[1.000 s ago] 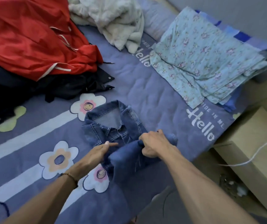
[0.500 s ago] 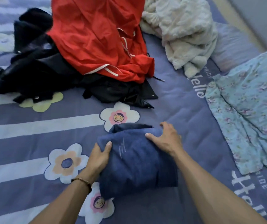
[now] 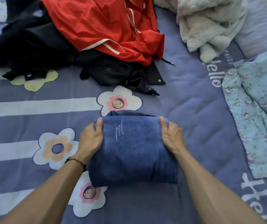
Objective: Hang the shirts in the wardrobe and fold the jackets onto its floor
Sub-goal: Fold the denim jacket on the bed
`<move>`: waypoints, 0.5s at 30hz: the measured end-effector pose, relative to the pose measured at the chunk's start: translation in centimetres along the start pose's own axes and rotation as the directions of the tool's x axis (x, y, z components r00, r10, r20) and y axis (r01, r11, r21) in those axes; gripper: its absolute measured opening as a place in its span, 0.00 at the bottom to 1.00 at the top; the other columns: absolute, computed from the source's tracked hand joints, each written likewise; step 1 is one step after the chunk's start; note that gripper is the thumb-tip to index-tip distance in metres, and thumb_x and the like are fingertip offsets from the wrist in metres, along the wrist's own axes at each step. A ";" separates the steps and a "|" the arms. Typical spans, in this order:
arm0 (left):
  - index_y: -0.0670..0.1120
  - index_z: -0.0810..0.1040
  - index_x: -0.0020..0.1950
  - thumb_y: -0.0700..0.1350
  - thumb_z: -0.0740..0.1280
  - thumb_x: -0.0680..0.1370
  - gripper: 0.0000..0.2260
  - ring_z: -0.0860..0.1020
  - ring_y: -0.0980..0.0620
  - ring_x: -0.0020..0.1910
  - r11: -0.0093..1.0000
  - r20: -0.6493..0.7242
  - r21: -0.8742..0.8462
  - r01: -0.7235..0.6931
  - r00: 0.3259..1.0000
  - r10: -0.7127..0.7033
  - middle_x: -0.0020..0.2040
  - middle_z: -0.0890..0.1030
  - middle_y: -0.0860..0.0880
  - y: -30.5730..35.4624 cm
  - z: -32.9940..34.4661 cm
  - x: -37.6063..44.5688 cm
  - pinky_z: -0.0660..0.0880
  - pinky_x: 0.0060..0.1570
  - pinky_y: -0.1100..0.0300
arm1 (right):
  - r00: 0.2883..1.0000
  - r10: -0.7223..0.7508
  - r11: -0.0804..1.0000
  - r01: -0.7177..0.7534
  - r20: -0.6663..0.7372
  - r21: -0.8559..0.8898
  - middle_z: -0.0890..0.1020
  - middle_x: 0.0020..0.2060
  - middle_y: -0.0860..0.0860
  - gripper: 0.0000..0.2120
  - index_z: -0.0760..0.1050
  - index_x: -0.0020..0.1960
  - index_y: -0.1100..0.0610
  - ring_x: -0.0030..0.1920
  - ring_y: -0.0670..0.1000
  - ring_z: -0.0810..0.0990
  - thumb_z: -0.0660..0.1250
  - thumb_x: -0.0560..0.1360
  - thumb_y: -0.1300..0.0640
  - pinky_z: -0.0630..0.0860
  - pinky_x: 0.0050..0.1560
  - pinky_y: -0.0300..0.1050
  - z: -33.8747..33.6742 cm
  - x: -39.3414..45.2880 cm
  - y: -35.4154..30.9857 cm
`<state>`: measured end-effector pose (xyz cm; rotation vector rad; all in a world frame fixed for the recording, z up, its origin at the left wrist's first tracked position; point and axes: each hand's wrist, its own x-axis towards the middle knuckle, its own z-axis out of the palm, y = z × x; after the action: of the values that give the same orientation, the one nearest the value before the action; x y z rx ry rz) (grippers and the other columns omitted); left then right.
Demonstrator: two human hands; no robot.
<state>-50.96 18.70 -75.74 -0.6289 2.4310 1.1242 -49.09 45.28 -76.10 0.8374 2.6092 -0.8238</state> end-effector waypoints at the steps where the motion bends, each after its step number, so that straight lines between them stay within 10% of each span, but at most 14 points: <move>1: 0.42 0.76 0.54 0.62 0.51 0.82 0.26 0.74 0.41 0.51 0.999 -0.009 0.031 0.021 1.000 -0.020 0.48 0.75 0.47 -0.3 -0.2 -0.4 0.65 0.50 0.54 | 0.999 0.025 1.000 -0.025 0.024 0.005 0.81 0.47 0.59 0.35 0.76 0.49 0.60 0.51 0.63 0.77 0.47 0.77 0.30 0.73 0.52 0.54 0.0 -0.3 0.1; 6: 0.43 0.73 0.41 0.67 0.57 0.78 0.26 0.75 0.43 0.42 0.984 -0.047 -0.079 0.157 0.986 -0.161 0.39 0.77 0.48 -2.4 -1.4 -5.6 0.68 0.44 0.50 | 0.991 0.130 0.948 -0.132 0.027 0.289 0.79 0.44 0.51 0.23 0.72 0.49 0.55 0.48 0.56 0.77 0.60 0.76 0.33 0.73 0.50 0.50 -2.3 -4.4 1.5; 15: 0.45 0.69 0.34 0.58 0.53 0.83 0.23 0.76 0.34 0.45 0.996 -0.162 0.030 0.082 0.984 -0.076 0.44 0.81 0.35 -5.5 0.9 -10.4 0.66 0.41 0.51 | 0.988 0.131 0.980 -0.117 -0.079 0.164 0.73 0.32 0.58 0.25 0.61 0.30 0.56 0.41 0.65 0.76 0.54 0.83 0.45 0.65 0.39 0.51 -0.2 -10.5 4.2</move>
<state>-39.20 18.65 -74.27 -0.8258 2.5298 1.0309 -38.21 43.54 -73.36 1.0927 2.5605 -0.9899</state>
